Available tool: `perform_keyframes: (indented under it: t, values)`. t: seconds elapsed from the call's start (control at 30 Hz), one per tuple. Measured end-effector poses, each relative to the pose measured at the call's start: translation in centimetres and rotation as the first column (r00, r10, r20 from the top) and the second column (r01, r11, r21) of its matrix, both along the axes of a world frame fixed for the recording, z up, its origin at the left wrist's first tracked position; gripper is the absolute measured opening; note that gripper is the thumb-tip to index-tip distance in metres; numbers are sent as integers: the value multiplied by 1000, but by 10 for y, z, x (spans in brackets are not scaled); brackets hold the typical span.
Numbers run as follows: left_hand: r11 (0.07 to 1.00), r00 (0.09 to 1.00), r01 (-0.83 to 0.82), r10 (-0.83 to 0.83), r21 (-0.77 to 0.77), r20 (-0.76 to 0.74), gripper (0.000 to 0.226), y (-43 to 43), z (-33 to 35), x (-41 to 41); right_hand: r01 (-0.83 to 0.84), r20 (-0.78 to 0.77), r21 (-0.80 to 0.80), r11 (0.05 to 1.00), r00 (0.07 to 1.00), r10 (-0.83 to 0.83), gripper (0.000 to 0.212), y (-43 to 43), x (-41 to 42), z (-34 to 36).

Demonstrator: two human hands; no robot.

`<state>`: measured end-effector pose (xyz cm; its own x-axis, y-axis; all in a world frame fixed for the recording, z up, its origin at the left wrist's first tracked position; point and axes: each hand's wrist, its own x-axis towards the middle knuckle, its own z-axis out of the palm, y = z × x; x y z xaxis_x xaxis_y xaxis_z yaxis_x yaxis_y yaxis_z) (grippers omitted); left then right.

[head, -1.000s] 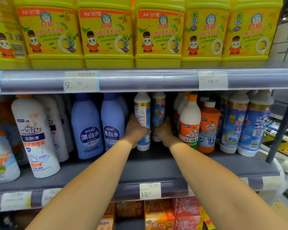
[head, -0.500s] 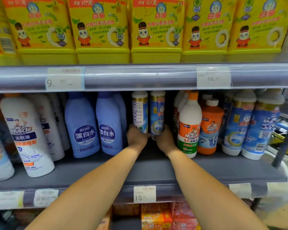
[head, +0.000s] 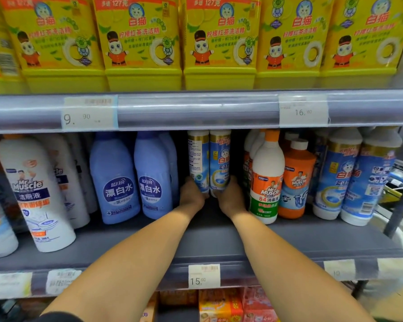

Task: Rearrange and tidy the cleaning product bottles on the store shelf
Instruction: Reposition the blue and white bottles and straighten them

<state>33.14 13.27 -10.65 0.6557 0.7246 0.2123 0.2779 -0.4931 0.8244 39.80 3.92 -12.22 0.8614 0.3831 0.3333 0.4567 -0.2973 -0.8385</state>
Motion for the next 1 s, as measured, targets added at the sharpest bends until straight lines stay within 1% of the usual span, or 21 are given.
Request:
perform_keyframes:
  t: [0.13,0.2,0.27,0.3,0.37,0.43,0.53,0.6,0.63,0.73,0.8,0.87,1.0]
  values:
    - [1000,998,-17,18,18,-64,39,-1,1,3,10,18,-34,999,1000,-9,50,0,-1,-2]
    - [1000,994,-14,15,13,-104,40,-2,1,2,4,8,-36,999,1000,-4,50,0,-2,-1]
    - [999,984,-12,17,31,-175,44,-4,0,-2,-2,3,-43,999,1000,2,48,-1,-4,1]
    - [998,977,8,6,62,-211,47,-5,0,-5,-5,2,-50,999,1000,5,47,-1,-5,2]
    - [985,961,107,-67,136,-267,54,-8,-1,-14,-14,-5,-67,998,1000,14,45,-2,-7,4]
    - [961,943,205,-143,184,-302,57,-12,-1,-25,-29,10,-128,991,999,31,40,-4,-11,8]
    - [967,927,213,-155,138,-342,55,-17,1,-40,-82,72,-336,938,991,113,32,-7,-17,15]
    - [962,899,239,-167,133,-405,53,-21,6,-49,-100,68,-442,892,987,145,35,-13,-25,20]
    - [943,875,291,-195,160,-444,52,-23,10,-54,-108,62,-487,866,985,158,37,-18,-30,23]
    - [832,772,490,-276,260,-572,54,-34,23,-75,-170,82,-616,769,957,277,43,-48,-49,34]
    - [794,740,532,-267,294,-617,55,-45,30,-88,-179,122,-675,716,930,347,45,-76,-62,41]
    - [781,749,524,-232,340,-621,52,-59,36,-97,-157,167,-714,682,908,384,44,-107,-73,50]
    - [748,771,499,-153,438,-618,52,-107,47,-101,-132,195,-735,665,898,394,39,-174,-77,71]
